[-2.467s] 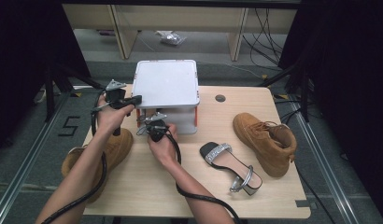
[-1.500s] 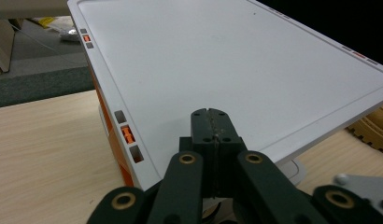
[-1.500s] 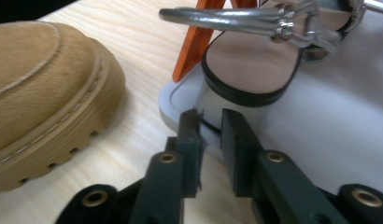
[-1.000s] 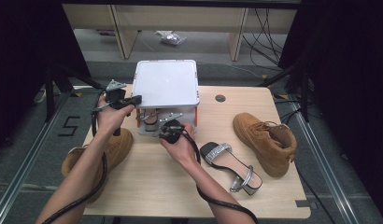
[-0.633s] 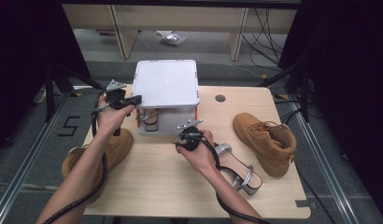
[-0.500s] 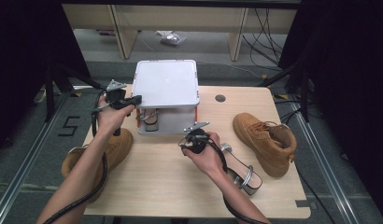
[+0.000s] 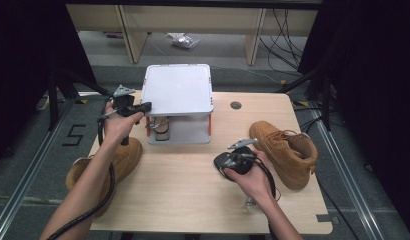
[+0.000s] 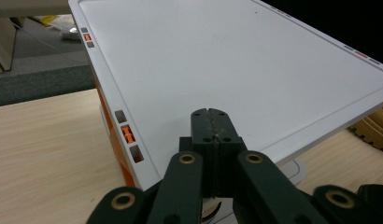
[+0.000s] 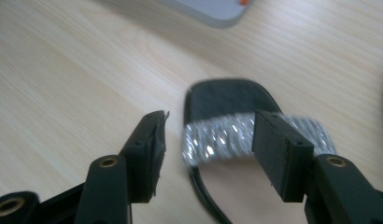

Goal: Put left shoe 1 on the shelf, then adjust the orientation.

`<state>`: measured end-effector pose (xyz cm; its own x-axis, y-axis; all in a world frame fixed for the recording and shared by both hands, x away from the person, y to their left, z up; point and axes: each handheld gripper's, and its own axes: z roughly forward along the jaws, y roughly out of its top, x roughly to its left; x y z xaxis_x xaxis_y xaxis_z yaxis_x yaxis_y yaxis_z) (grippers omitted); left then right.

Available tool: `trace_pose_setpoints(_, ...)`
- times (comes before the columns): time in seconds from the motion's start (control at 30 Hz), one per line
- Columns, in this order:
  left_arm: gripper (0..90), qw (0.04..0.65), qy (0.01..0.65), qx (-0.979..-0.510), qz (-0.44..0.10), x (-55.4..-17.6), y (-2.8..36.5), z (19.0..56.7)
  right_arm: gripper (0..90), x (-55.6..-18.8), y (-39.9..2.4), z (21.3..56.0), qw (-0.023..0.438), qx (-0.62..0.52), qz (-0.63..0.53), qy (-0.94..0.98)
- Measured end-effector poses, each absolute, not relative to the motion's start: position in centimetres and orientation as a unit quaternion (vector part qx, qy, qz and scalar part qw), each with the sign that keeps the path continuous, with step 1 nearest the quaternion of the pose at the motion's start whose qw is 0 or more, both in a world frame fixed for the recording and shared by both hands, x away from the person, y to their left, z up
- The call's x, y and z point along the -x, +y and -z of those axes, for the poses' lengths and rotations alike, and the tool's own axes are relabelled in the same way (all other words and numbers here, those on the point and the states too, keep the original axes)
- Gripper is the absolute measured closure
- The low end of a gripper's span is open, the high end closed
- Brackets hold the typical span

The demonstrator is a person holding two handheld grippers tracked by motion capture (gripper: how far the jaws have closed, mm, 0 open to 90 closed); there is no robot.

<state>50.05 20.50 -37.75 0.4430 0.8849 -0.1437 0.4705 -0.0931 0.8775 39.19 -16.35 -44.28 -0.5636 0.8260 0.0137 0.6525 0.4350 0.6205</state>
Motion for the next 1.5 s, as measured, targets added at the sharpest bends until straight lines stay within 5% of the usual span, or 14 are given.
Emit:
trace_pose_setpoints(0.5,89.6,0.470,0.478,-0.709,-0.219,-50.1,20.5,37.7,40.6,-37.0,-21.8,43.4,0.137,-0.462,-0.260,0.837)
trace_pose_setpoints(1.5,89.6,0.470,0.480,-0.709,-0.217,-50.1,20.5,37.7,31.6,-38.9,-23.6,43.4,0.073,-0.424,-0.174,0.886)
